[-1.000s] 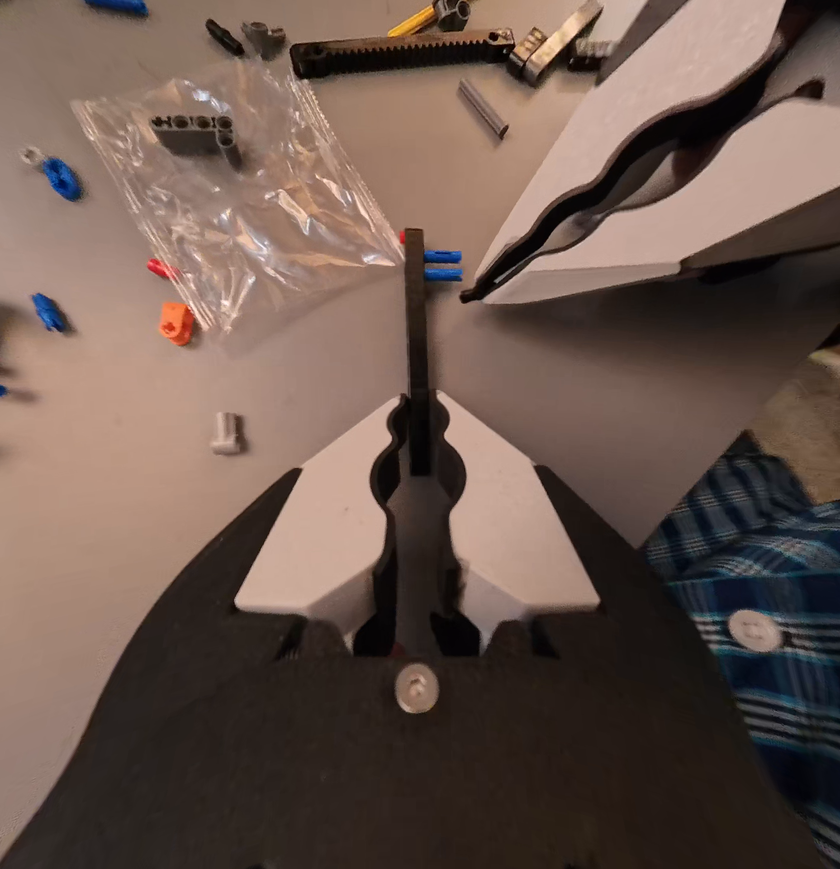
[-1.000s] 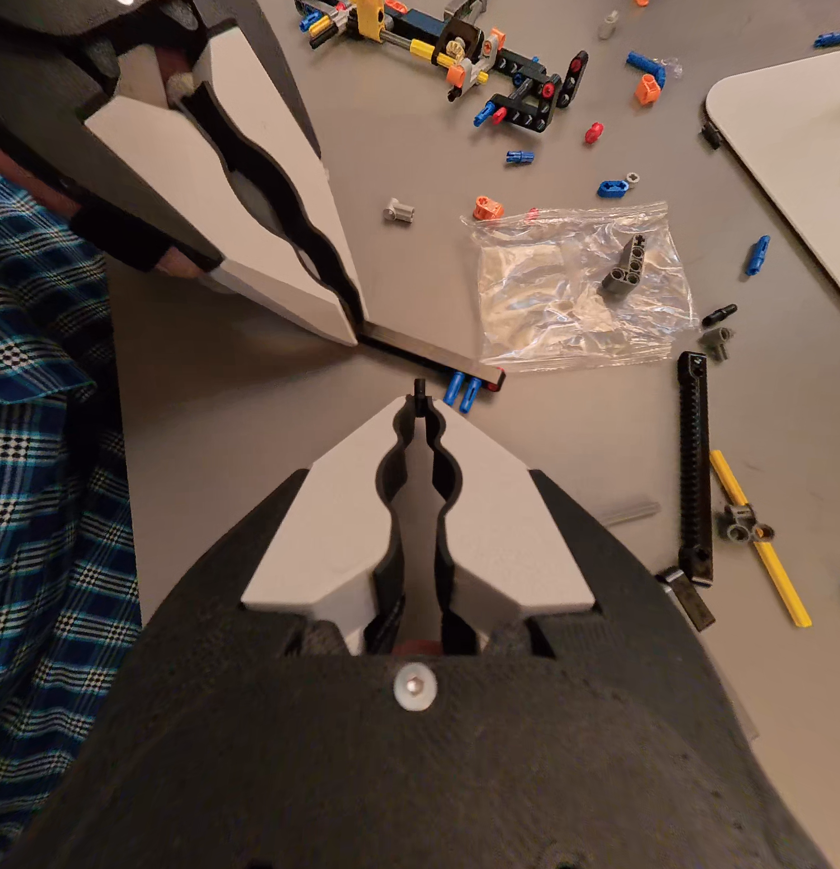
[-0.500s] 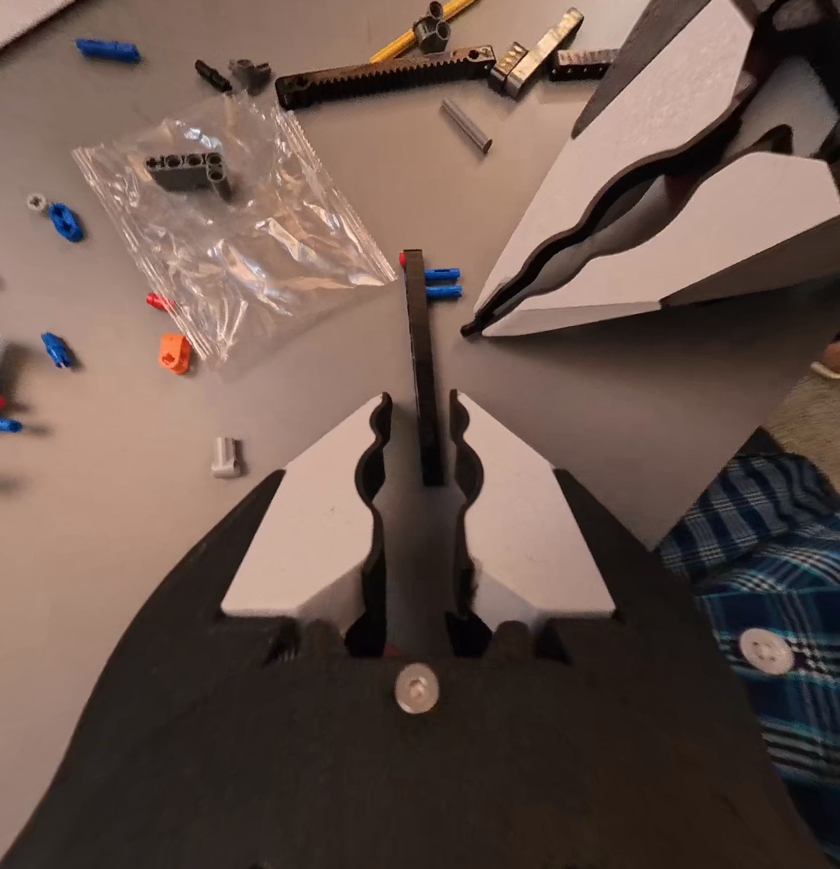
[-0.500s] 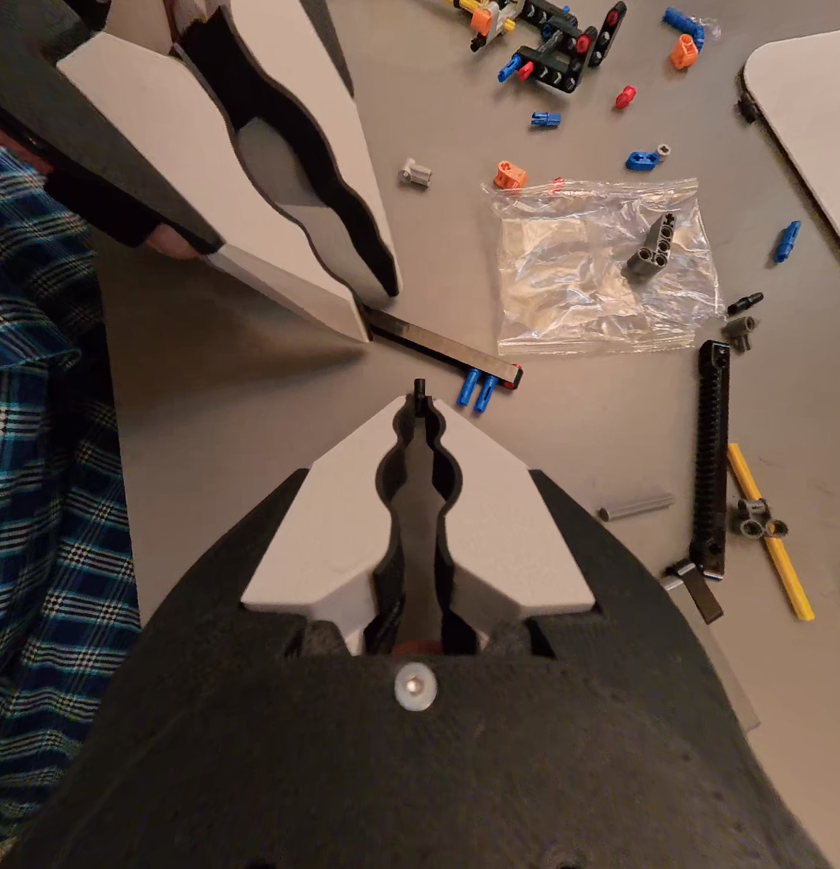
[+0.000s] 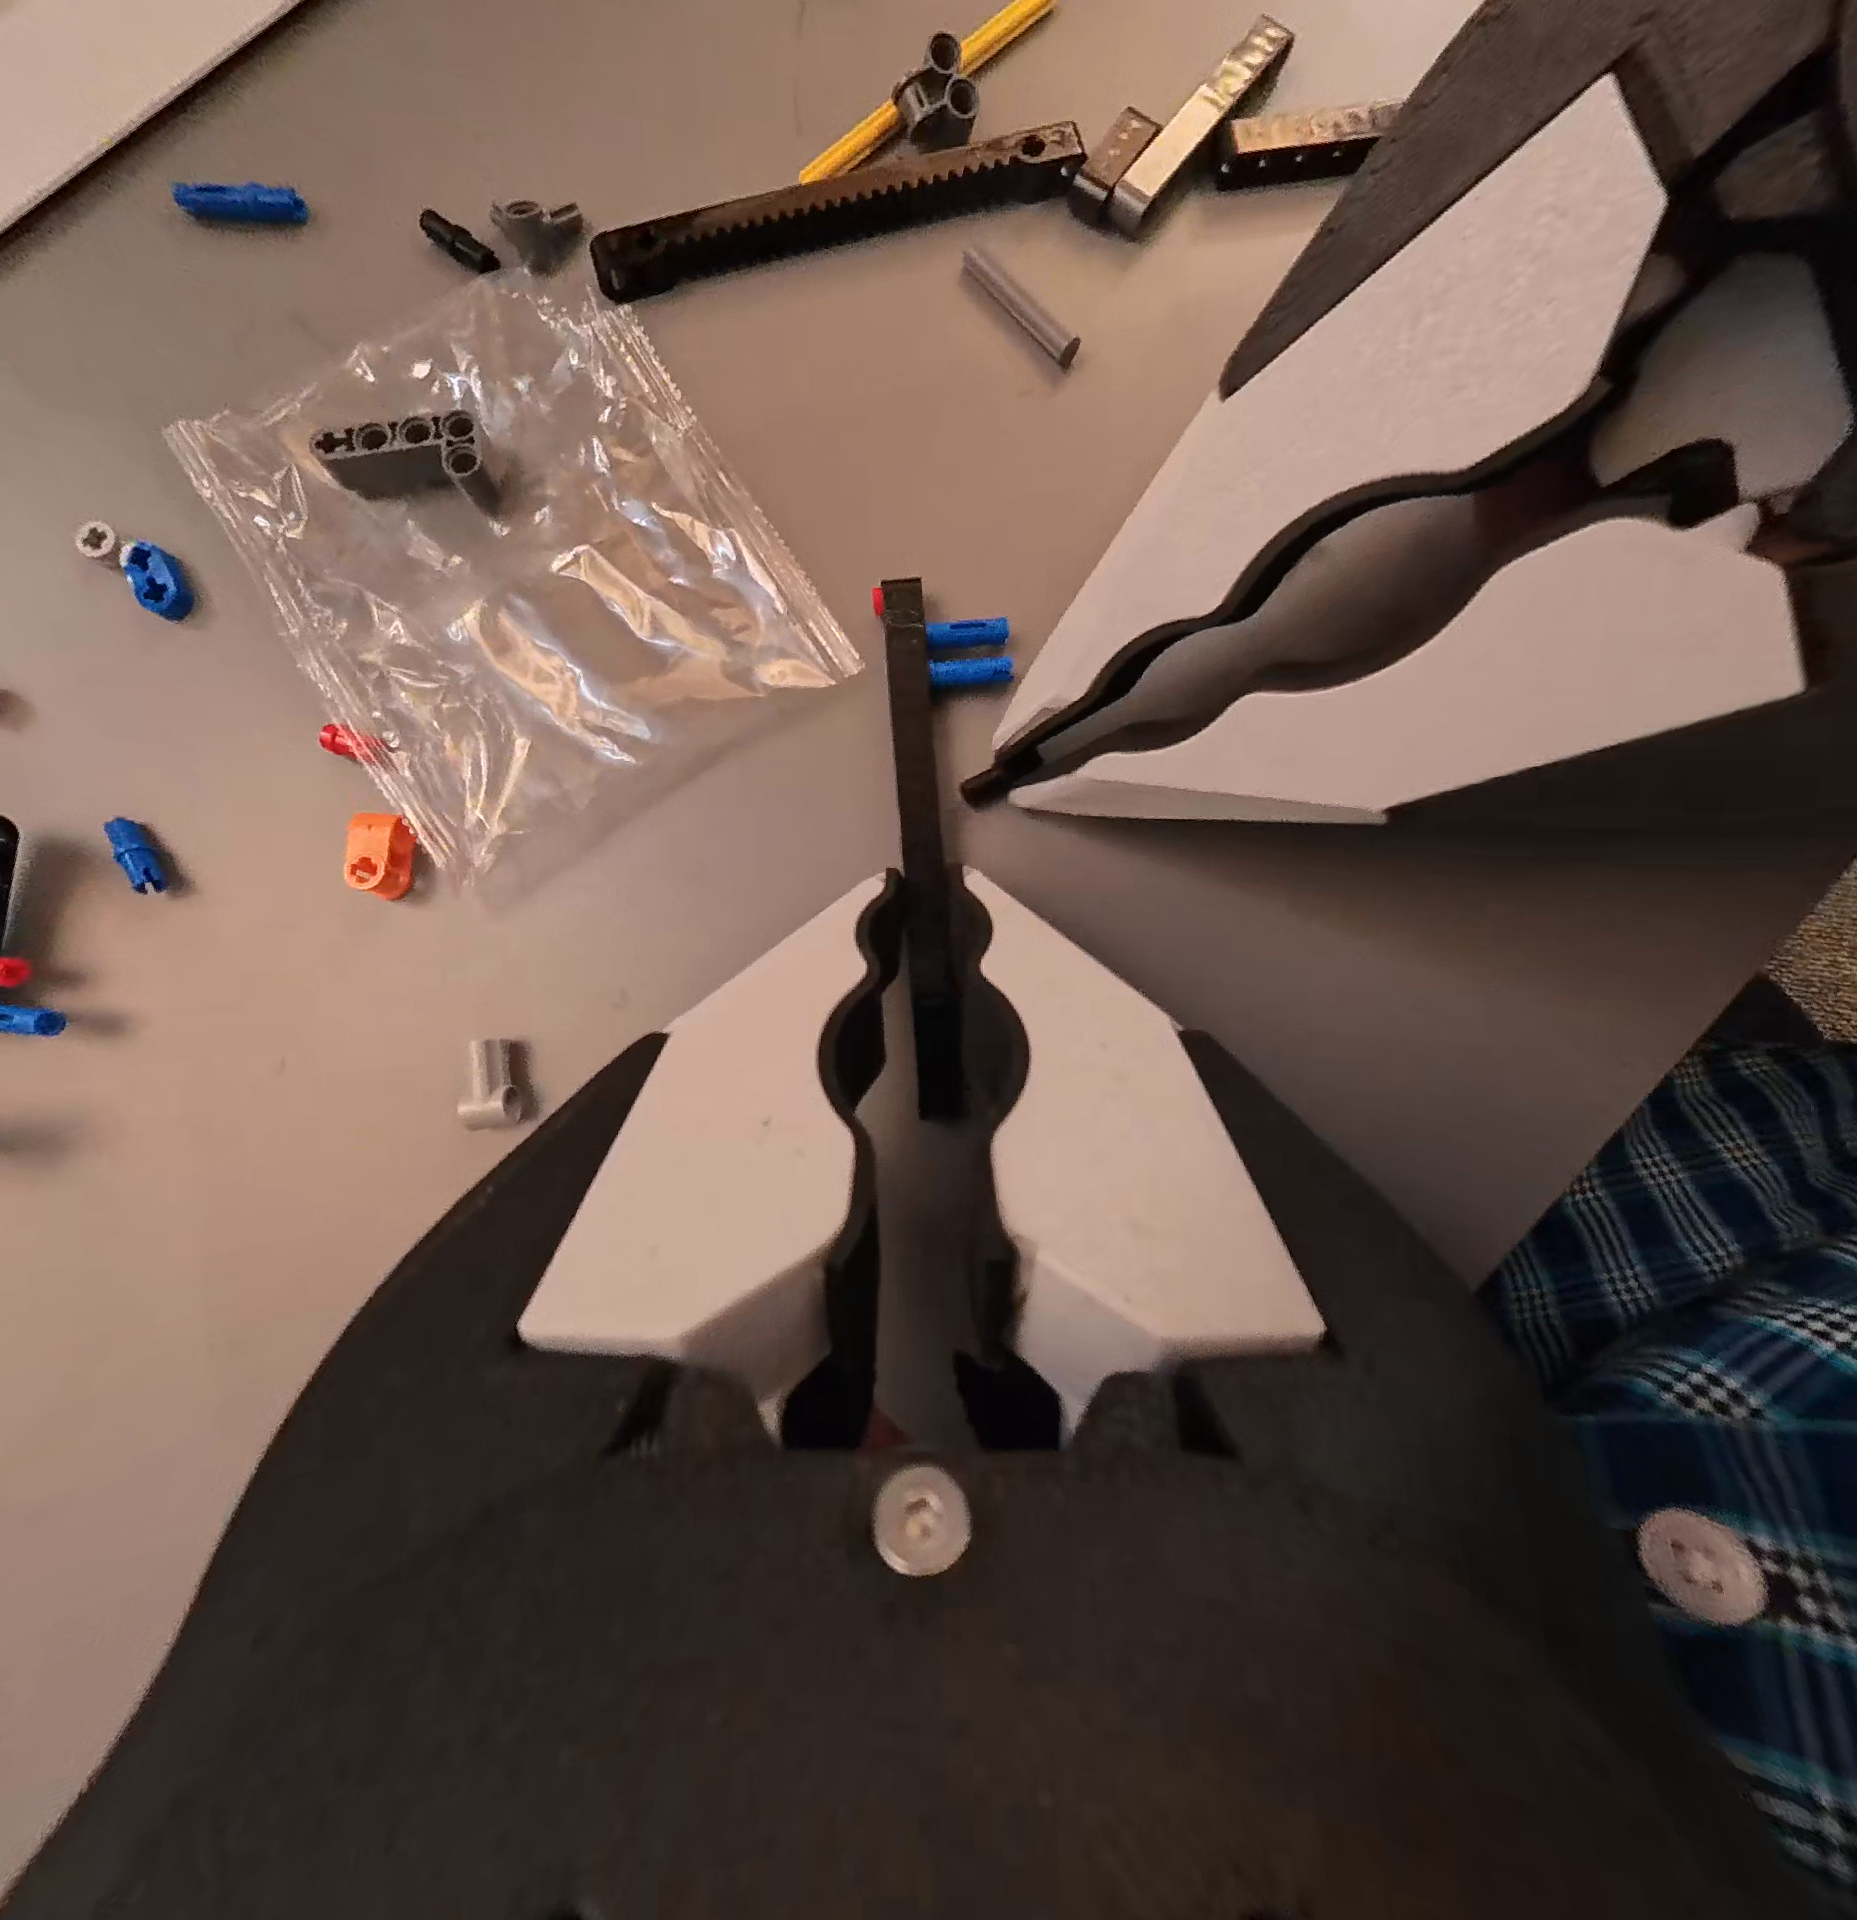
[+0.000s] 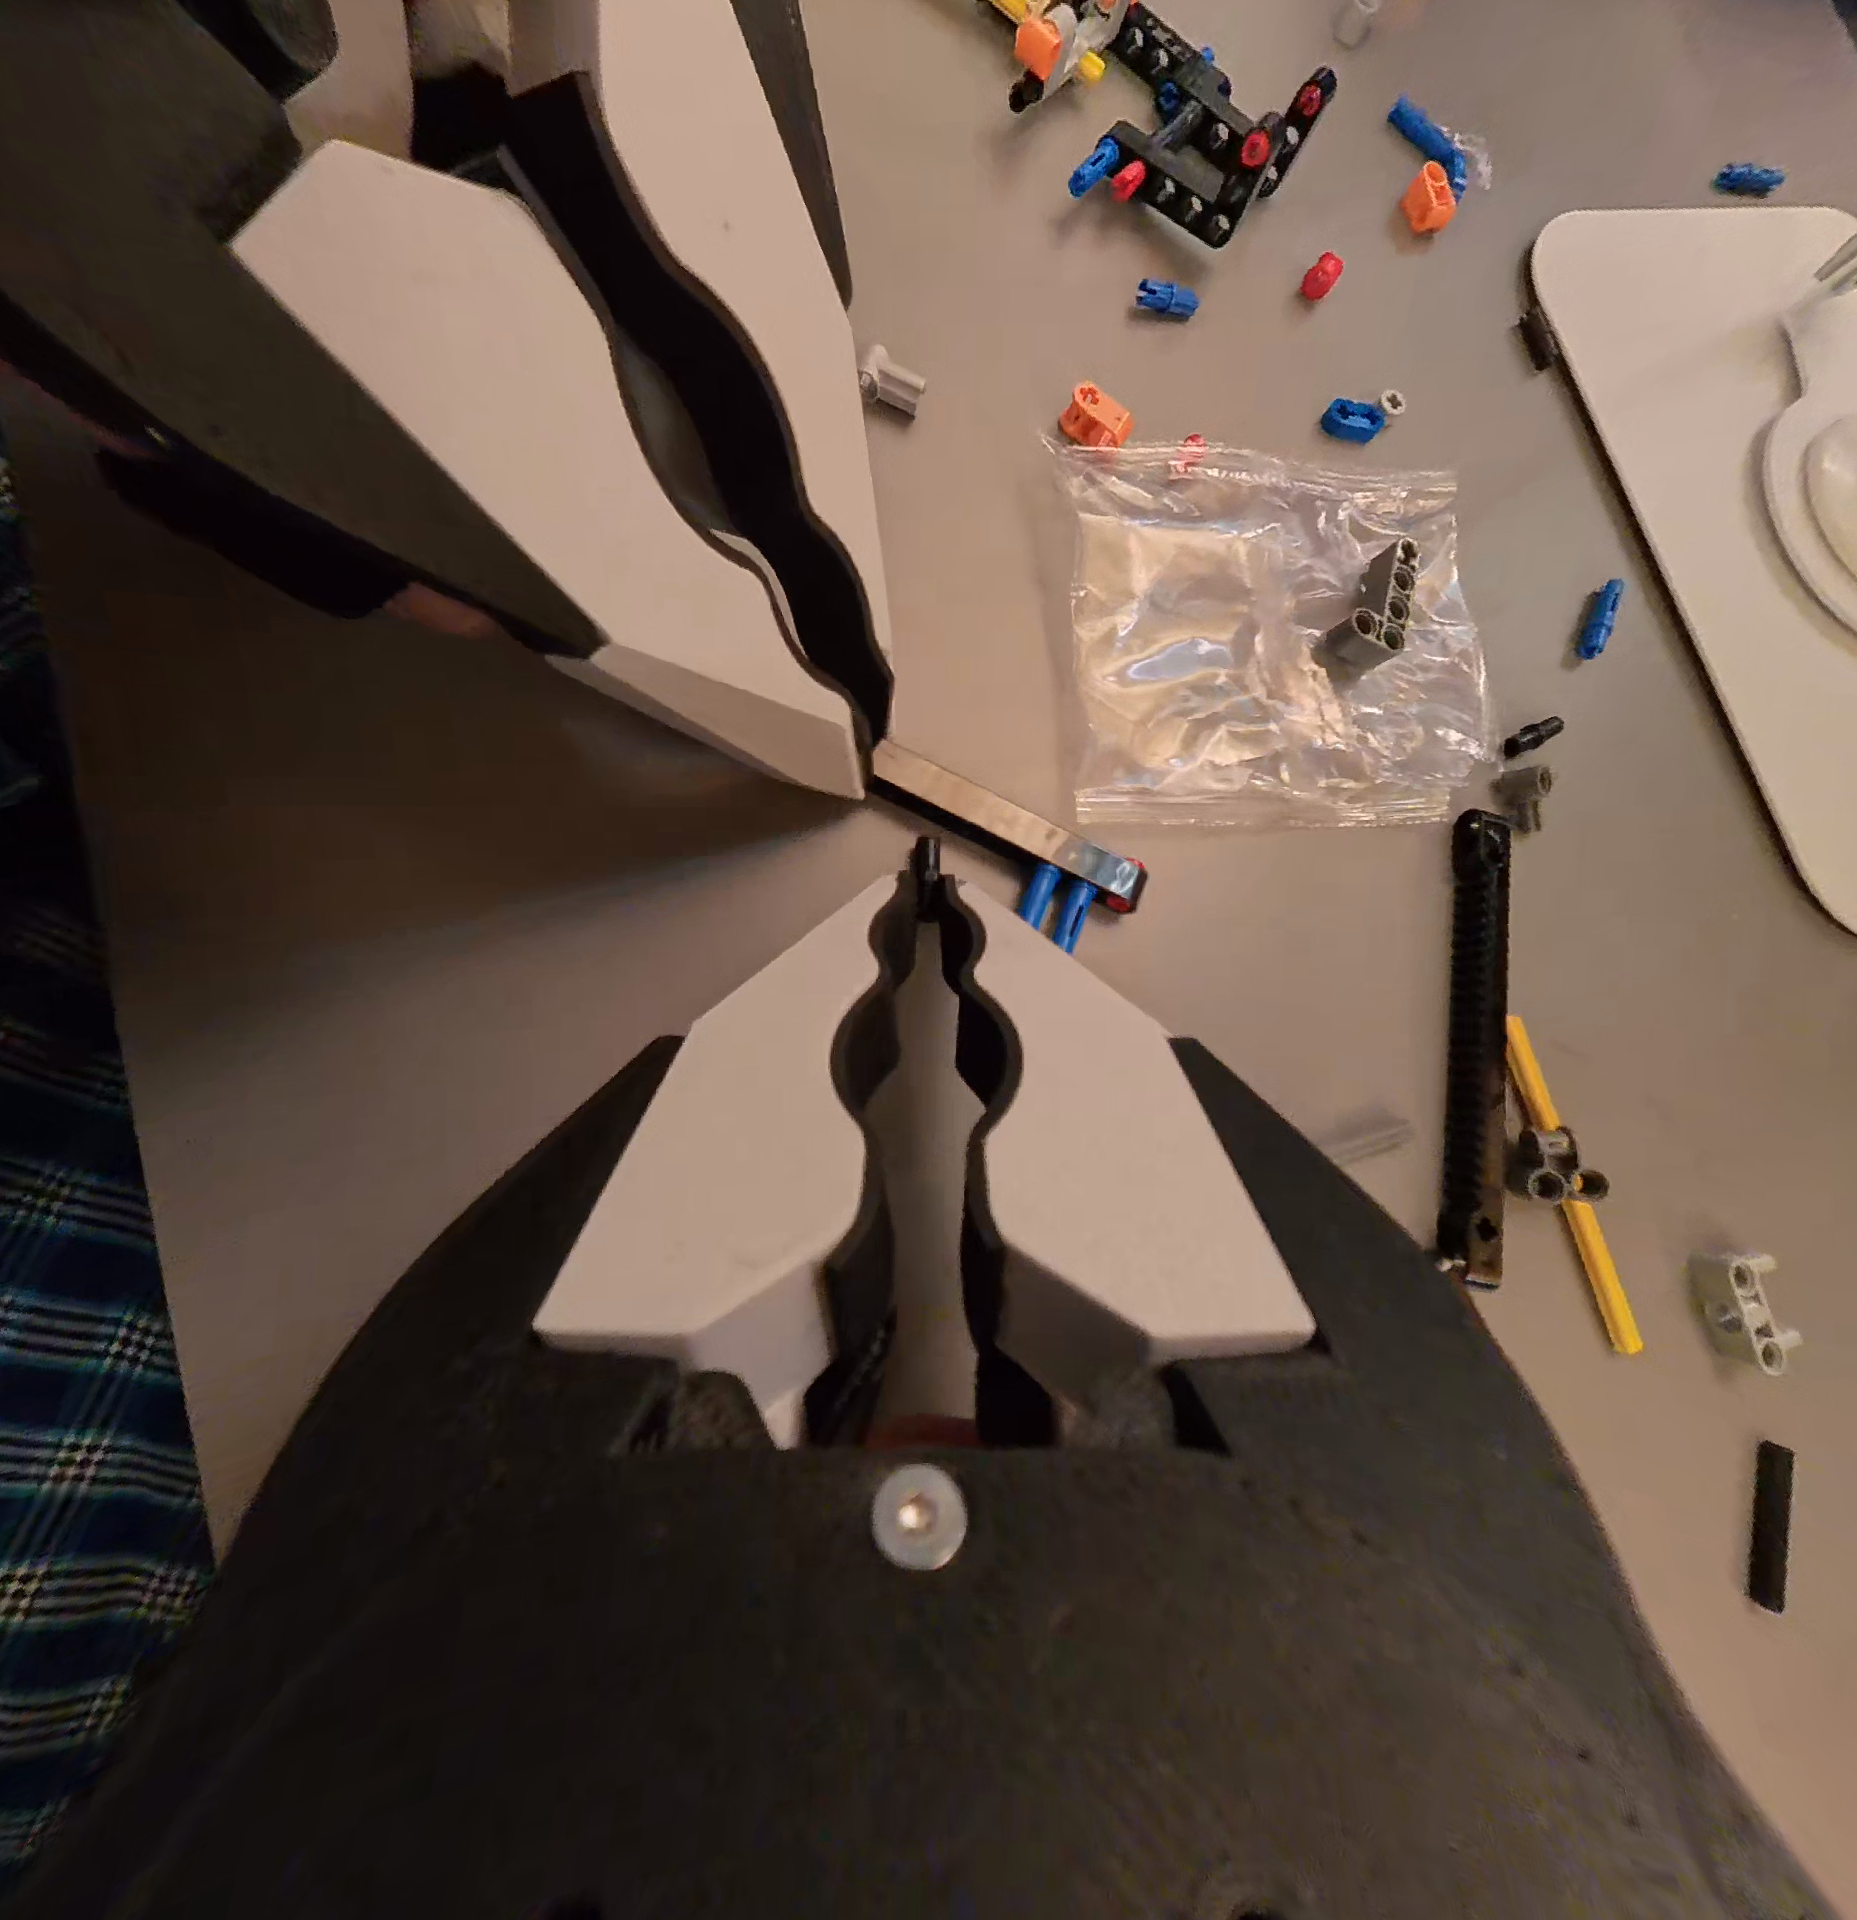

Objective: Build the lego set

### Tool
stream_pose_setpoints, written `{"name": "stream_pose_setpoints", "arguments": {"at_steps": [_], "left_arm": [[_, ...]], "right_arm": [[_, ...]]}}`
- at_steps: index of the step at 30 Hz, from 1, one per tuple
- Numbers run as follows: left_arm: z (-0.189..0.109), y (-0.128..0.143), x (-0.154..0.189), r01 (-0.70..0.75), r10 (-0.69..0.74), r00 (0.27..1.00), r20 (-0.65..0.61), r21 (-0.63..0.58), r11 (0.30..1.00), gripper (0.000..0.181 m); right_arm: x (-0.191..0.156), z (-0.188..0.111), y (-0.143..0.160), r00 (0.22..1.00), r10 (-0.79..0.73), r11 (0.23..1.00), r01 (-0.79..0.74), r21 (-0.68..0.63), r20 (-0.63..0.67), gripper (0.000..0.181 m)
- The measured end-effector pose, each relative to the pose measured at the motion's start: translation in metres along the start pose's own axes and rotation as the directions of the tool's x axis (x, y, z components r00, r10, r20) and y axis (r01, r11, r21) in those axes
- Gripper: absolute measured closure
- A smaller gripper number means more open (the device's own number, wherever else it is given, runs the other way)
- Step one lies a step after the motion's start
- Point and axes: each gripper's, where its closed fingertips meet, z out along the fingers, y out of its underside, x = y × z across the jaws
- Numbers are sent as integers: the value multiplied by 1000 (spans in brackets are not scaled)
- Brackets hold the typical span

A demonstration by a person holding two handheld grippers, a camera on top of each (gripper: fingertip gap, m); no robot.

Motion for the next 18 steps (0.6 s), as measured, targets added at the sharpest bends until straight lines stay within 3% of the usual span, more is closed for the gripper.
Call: {"name": "stream_pose_setpoints", "arguments": {"at_steps": [8,18], "left_arm": [[1,-2,2,0,-1,1000,5,25,1000,175],[2,-3,1,-104,103,994,38,20,994,175]], "right_arm": [[4,3,-2,999,-4,1000,3,-11,-40,180],[6,5,-4,998,7,1000,-7,-9,-64,180]]}}
